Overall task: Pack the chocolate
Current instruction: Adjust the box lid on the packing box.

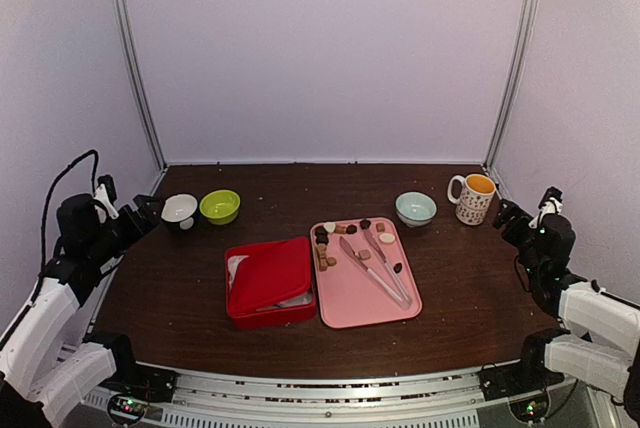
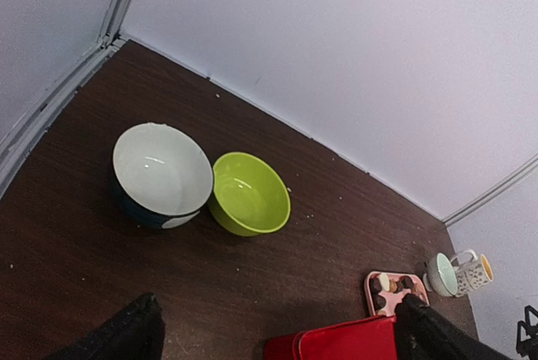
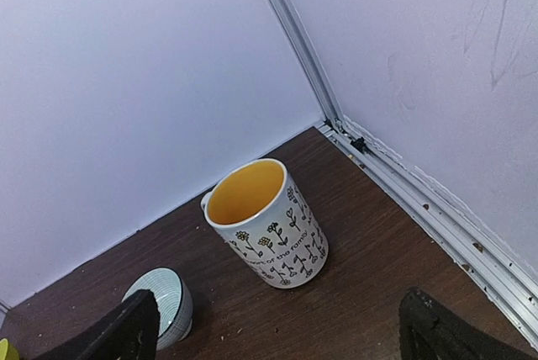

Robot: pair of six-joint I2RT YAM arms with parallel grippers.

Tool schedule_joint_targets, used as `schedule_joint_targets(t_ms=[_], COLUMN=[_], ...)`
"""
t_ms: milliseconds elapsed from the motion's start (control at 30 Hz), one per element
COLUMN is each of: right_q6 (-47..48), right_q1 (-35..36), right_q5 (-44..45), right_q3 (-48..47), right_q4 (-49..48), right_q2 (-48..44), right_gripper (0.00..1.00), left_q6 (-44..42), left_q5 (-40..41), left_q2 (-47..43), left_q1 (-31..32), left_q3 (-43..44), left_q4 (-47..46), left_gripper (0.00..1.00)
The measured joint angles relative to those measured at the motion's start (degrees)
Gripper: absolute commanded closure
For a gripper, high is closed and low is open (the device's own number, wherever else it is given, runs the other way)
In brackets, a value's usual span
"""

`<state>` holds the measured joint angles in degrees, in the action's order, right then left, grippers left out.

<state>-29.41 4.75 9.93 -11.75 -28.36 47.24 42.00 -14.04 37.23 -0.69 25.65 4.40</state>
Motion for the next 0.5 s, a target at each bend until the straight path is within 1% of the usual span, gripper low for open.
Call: schedule_joint_targets(t_ms=[100, 167, 300, 500], right_q6=[-1.9, -3.5, -6.0, -7.0], right_q1=[0.0, 0.0, 0.0, 0.0], right_q5=[1.5, 2.8, 4.3, 2.0], right_q3=[1.8, 2.9, 2.9, 0.1], right_q4=[-2.0, -2.7, -3.0, -2.1], right_q2=[0.4, 0.8, 2.7, 9.6], right_gripper=[0.00, 0.00, 0.00, 0.00], left_q6=[0.1, 0.4, 0.6, 0.0], left_q5=[-3.7, -4.4, -3.6, -1.4], left_q2=[0.4, 1.2, 3.6, 9.2], left_q1=[1.5, 3.9, 10.5, 19.2], left_q3=[-0.9, -1.0, -0.8, 1.8], left_q4=[-1.8, -2.6, -4.5, -4.7], left_gripper=[0.02, 0.02, 0.02, 0.02])
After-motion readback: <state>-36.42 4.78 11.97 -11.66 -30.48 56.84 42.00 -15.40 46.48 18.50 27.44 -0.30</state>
